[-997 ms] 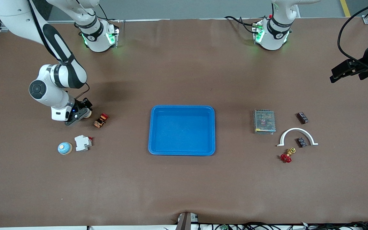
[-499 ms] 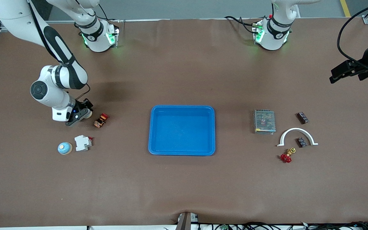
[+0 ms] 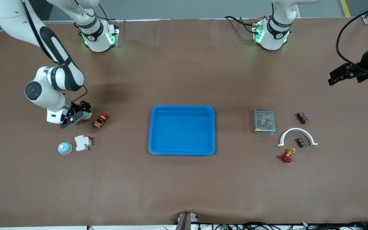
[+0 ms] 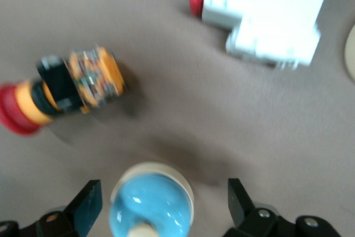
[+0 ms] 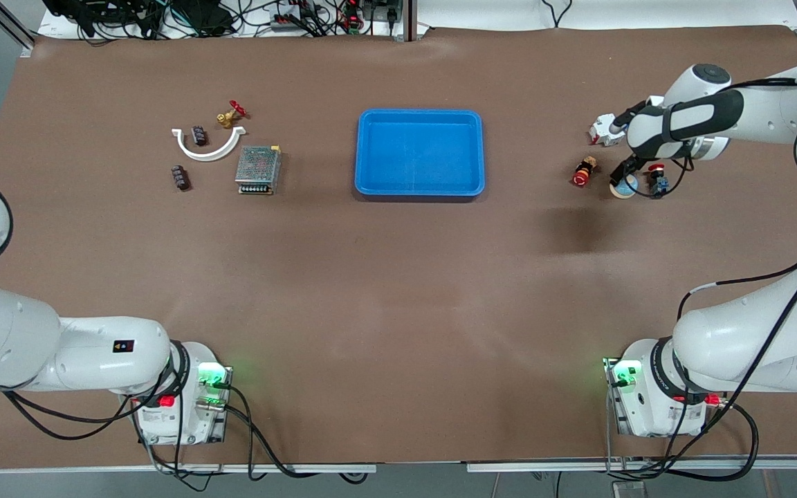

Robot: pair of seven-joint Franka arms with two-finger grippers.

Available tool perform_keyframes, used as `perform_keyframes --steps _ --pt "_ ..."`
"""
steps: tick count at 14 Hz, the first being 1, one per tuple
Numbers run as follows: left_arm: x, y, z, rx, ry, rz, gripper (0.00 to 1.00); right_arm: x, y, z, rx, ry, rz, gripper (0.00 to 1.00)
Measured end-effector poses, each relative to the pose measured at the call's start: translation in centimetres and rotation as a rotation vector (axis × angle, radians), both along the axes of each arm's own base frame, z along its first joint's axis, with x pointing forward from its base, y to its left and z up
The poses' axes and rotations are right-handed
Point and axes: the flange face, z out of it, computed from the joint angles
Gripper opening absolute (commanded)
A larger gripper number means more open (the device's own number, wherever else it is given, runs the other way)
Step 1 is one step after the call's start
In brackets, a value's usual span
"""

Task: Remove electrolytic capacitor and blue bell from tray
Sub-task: 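Lower the bell beside the breaker and open the right gripper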

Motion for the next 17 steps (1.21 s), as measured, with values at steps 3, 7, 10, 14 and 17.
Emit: perform_keyframes --steps 3,7,10,14,17 --pt "0.0 -0.1 0.0 0.000 0.001 -0.001 1.00 3.7 3.4 3.8 -0.005 0.037 -0.077 1.00" --pt "-0.2 -0.2 0.3 0.000 -0.003 -0.004 1.00 7.1 11.2 10.1 -0.031 0.061 -0.193 1.00" --pt "-0.5 -0.2 0.8 0.000 -0.011 -0.003 1.00 7.0 18.2 14.0 -0.077 0.116 -0.293 1.00" --pt "-0.3 -0.2 0.9 0.000 -0.019 -0.003 1.00 6.9 23.8 22.7 -0.135 0.165 -0.359 1.00" --pt "0.0 -0.2 0.8 -0.001 -0.031 -0.004 1.00 7.1 23.1 29.4 -0.152 0.180 -0.388 1.00"
